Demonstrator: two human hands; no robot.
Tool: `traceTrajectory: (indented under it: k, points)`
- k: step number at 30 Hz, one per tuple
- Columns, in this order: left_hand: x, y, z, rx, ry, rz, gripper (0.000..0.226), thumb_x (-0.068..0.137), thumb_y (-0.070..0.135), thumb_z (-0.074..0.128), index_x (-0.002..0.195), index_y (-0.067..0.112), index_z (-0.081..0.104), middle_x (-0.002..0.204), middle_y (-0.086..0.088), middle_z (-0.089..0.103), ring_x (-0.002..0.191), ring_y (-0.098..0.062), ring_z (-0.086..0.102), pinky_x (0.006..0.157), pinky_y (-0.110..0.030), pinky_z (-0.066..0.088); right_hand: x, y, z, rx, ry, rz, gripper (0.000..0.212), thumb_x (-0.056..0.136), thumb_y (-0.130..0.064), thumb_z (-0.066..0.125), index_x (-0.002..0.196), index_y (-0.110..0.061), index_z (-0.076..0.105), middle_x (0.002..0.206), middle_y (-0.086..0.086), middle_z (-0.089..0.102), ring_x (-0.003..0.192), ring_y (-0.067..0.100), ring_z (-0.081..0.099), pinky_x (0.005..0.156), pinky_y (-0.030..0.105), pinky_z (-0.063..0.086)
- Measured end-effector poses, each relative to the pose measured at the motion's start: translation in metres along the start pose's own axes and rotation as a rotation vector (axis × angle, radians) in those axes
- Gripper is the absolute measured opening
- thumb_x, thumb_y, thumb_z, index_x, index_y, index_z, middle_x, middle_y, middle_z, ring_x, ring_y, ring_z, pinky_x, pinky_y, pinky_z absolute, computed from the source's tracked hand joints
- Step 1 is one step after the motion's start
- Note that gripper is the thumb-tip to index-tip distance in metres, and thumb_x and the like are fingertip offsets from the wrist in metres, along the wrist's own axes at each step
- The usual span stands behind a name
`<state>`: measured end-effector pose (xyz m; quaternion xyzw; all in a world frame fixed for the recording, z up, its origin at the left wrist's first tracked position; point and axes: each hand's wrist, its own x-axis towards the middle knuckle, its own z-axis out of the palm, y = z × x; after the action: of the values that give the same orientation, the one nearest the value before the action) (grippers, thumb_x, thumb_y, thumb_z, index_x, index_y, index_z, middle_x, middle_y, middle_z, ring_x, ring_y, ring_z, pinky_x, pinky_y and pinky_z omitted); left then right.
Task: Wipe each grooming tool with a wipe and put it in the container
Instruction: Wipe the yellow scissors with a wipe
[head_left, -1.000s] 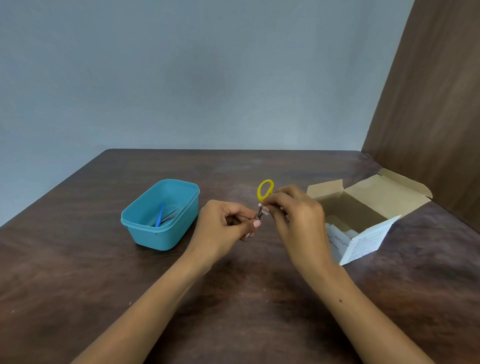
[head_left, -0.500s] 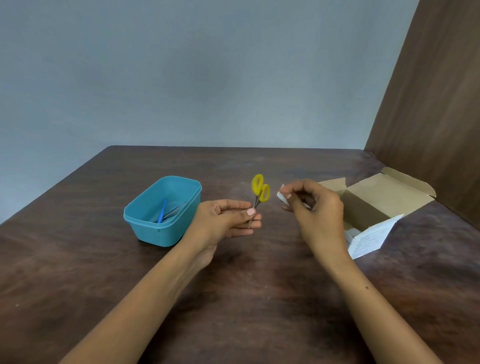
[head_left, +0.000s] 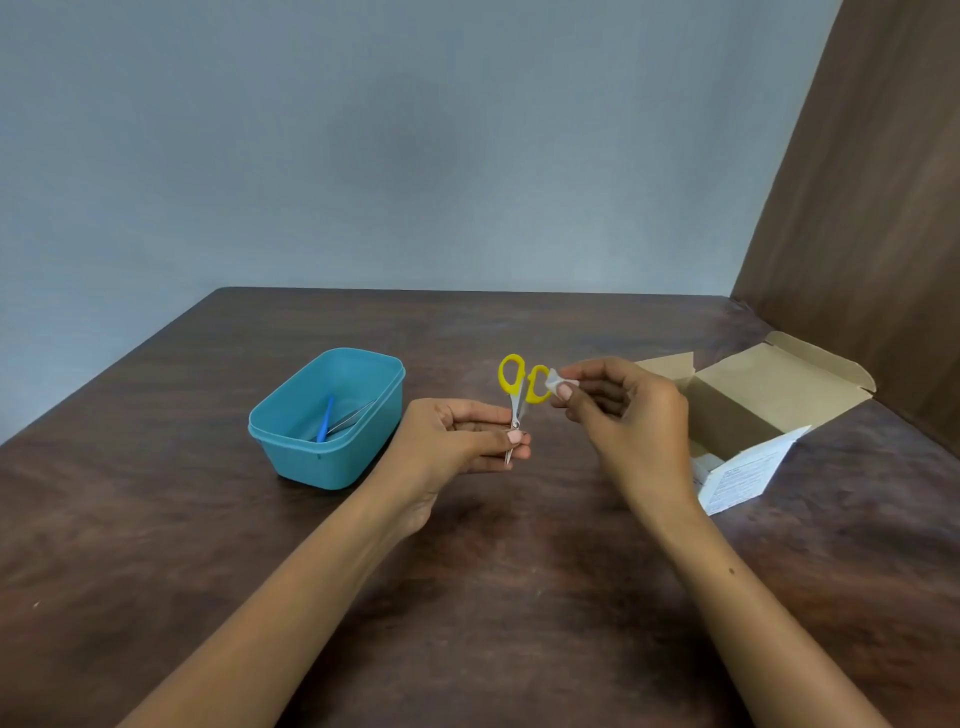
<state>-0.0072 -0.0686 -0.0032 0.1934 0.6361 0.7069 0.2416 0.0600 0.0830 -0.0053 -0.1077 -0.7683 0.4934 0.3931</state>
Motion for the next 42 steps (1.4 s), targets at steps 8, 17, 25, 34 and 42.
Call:
traceTrajectory:
  k: [8,17,25,34,42]
  points:
    - [-0.001,0.001,0.0,0.04,-0.03,0.002,0.019,0.077,-0.006,0.069,0.095,-0.003,0.068,0.08,-0.017,0.074,0.07,-0.02,0.073,0.068,-0.027,0.059,0.003,0.002,-0.006,0.099,0.043,0.093,0.009,0.07,-0.014,0.081,0.073,-0.015,0.073,0.072,0.002,0.074,0.07,0.02,0.072,0.07,0.038,0.059]
    - [-0.001,0.002,0.0,0.054,-0.035,-0.019,0.016,0.077,-0.006,0.069,0.092,-0.001,0.069,0.08,-0.017,0.074,0.068,-0.019,0.073,0.063,-0.023,0.058,0.007,0.003,-0.005,0.077,0.125,0.028,0.016,0.08,-0.002,0.07,0.083,-0.014,0.061,0.075,0.006,0.072,0.071,0.017,0.072,0.068,0.034,0.057]
    - [-0.002,0.003,0.002,0.104,-0.058,-0.026,0.019,0.075,-0.005,0.071,0.094,-0.001,0.071,0.082,-0.018,0.074,0.069,-0.021,0.073,0.063,-0.023,0.058,0.006,0.001,-0.005,-0.191,0.174,-0.236,0.007,0.076,-0.004,0.075,0.077,-0.01,0.073,0.073,0.0,0.071,0.066,0.008,0.068,0.067,0.023,0.056]
    - [-0.001,-0.002,0.002,0.091,-0.005,0.057,0.016,0.076,-0.011,0.067,0.092,-0.005,0.068,0.067,-0.012,0.072,0.059,-0.017,0.069,0.058,-0.022,0.056,-0.008,0.005,0.011,-0.445,-0.062,-0.48,0.007,0.079,-0.015,0.063,0.085,-0.015,0.065,0.07,0.004,0.071,0.065,0.027,0.068,0.056,0.04,0.054]
    - [0.001,-0.003,0.005,0.078,0.005,0.078,0.014,0.077,-0.009,0.067,0.089,-0.002,0.069,0.067,-0.012,0.071,0.059,-0.015,0.069,0.059,-0.021,0.057,-0.008,0.006,0.009,-0.535,0.015,-0.512,0.01,0.078,-0.009,0.066,0.086,-0.015,0.064,0.067,0.006,0.068,0.061,0.028,0.065,0.05,0.037,0.051]
